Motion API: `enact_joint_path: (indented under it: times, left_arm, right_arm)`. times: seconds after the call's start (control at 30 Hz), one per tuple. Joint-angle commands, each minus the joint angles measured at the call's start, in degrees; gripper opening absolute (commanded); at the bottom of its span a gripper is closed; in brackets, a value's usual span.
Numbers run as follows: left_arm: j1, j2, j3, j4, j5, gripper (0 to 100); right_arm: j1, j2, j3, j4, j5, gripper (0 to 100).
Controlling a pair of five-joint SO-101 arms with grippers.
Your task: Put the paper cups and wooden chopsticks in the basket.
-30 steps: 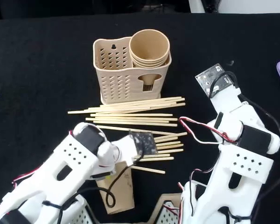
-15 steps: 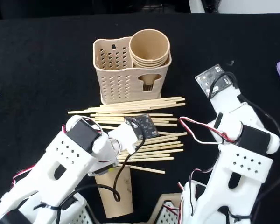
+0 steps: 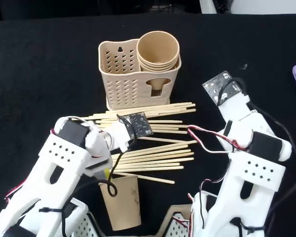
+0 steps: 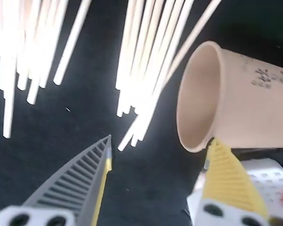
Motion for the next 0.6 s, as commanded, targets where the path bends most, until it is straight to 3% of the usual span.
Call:
enact_joint_path:
  times: [0.0, 0.57]
  left_arm:
    - [3.2, 0.1, 2.3, -1.3, -0.8, 32]
    - [10.8, 0.0, 9.8, -6.1, -0.7, 32]
  right_arm:
    - [-1.6, -1.6, -0.4, -0.9, -0.6, 1.1]
    - [-1.9, -1.6, -0.3, -0.7, -0.6, 1.1]
